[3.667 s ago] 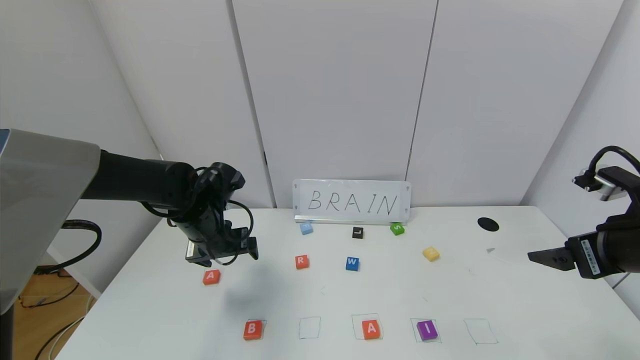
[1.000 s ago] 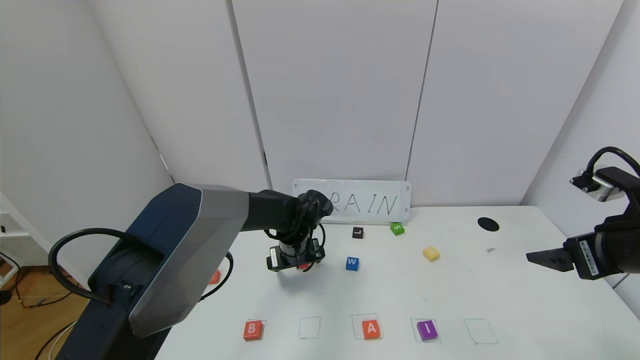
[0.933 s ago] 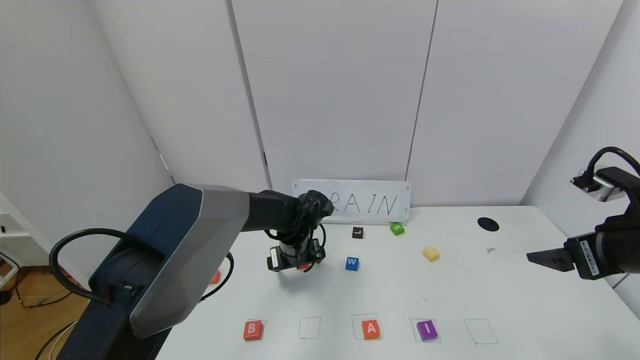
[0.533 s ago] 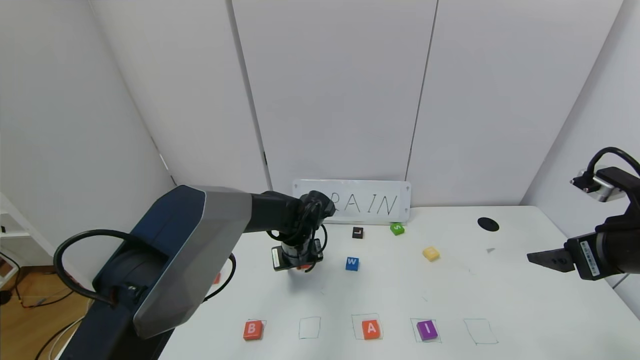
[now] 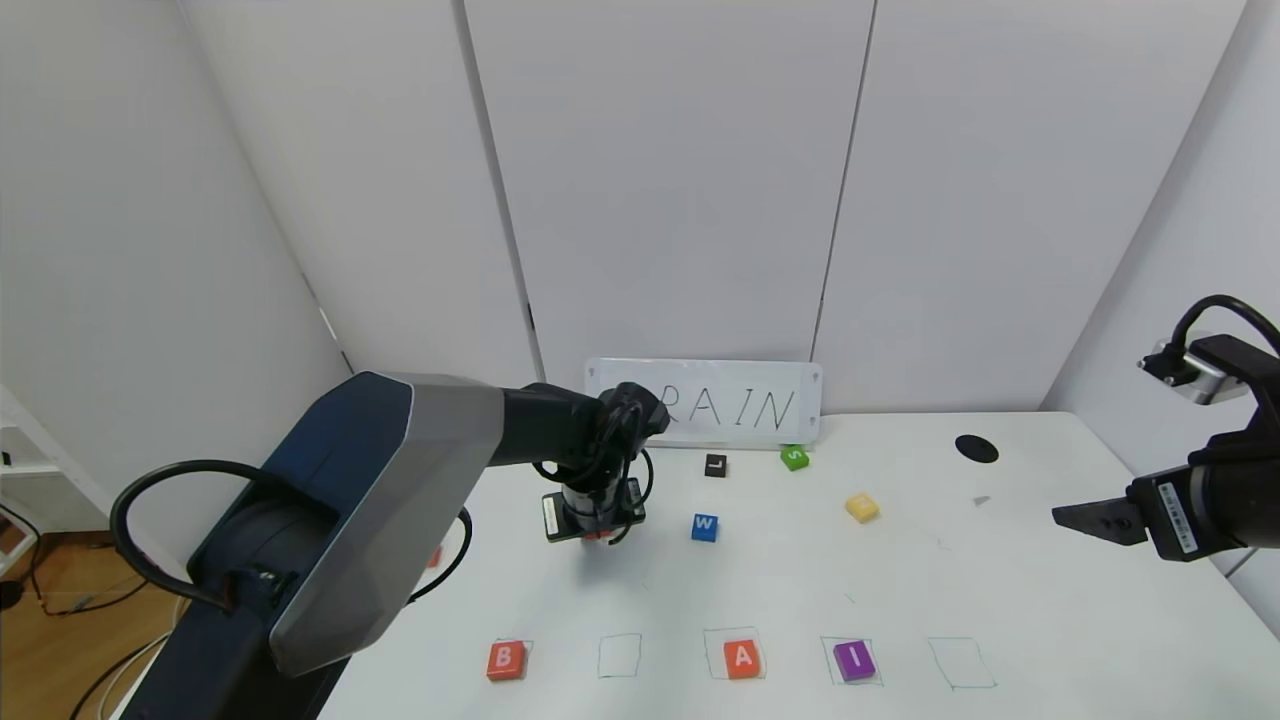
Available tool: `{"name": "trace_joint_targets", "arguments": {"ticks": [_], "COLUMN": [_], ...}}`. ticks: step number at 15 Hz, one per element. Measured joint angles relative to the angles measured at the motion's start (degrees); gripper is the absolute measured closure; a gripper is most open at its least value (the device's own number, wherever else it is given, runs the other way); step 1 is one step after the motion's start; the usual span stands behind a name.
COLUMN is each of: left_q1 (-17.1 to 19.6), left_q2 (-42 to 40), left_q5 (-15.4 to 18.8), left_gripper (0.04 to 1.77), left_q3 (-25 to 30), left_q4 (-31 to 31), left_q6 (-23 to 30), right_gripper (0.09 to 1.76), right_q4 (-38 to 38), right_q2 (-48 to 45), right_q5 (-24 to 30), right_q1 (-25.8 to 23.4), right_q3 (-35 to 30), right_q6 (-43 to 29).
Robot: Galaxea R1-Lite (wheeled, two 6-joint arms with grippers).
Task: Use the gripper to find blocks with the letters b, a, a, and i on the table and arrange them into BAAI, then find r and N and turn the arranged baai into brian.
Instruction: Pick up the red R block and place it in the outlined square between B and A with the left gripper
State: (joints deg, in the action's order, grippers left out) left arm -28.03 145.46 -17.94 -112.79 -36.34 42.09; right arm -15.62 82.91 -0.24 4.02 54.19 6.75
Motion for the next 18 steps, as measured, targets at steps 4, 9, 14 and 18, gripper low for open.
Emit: {"name": "trace_joint_targets", "arguments": {"ticks": [4,9,14,18], "left_q1": [-0.1,-1.2,-3.7,-6.4], "left_q2": [-0.2,-3.2,-8.9,-13.1], "left_q5": [0.0,0.2,0.8,0.6], "left_gripper": [1.30,1.30,1.30,1.30], "left_q3": [0.0,1.5,9.6,18.2], "left_q4": [-0.2,-1.1,-0.4,5.5], "left_q6": [-0.1,0.0,0.0,0.1], "right_gripper": [0.14,0.14,0.14,0.14], "right_q4": [0.0,0.0,0.0,0.0], "right_q2": [0.0,-0.1,-0.1,-0.1], "right_q5": [0.0,0.0,0.0,0.0], "right_q1": [0.0,0.0,0.2,0.7], "right_q3": [0.0,0.0,0.0,-0.2], "right_q6": [0.0,0.0,-0.1,-0.1]}}
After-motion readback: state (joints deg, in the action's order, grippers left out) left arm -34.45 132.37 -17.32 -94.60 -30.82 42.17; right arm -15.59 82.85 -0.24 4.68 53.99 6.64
